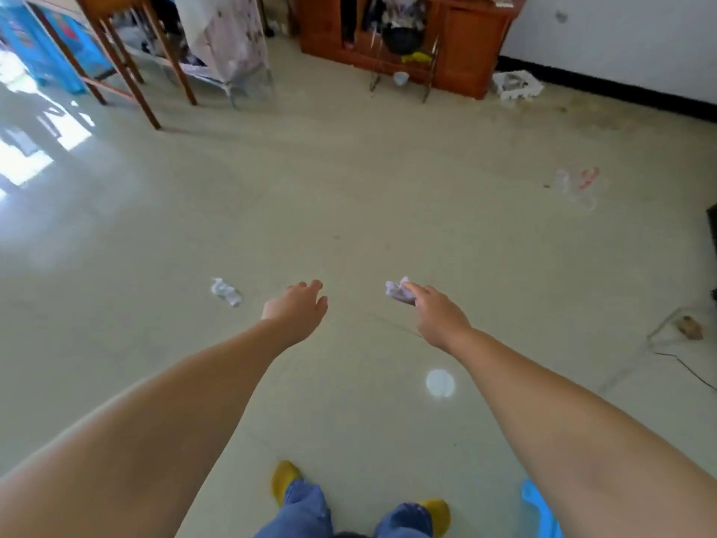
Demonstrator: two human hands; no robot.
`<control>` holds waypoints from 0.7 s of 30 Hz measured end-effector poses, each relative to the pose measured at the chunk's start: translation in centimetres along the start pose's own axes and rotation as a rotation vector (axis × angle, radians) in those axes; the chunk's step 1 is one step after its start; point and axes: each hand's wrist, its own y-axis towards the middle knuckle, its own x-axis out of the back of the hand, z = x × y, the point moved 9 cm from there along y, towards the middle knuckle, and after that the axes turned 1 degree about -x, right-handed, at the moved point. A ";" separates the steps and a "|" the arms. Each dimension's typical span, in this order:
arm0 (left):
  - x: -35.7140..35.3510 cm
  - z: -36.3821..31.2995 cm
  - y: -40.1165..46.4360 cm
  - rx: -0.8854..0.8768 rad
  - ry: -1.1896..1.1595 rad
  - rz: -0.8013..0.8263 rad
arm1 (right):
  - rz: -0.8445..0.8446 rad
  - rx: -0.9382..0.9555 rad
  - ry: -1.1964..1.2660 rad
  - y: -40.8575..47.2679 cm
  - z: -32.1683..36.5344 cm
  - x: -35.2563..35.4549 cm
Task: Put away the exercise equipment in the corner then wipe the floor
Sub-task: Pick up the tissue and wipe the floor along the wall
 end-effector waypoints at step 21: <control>10.8 46.8 3.7 0.611 -0.320 -0.192 | 0.324 0.675 -0.358 27.9 48.2 -14.0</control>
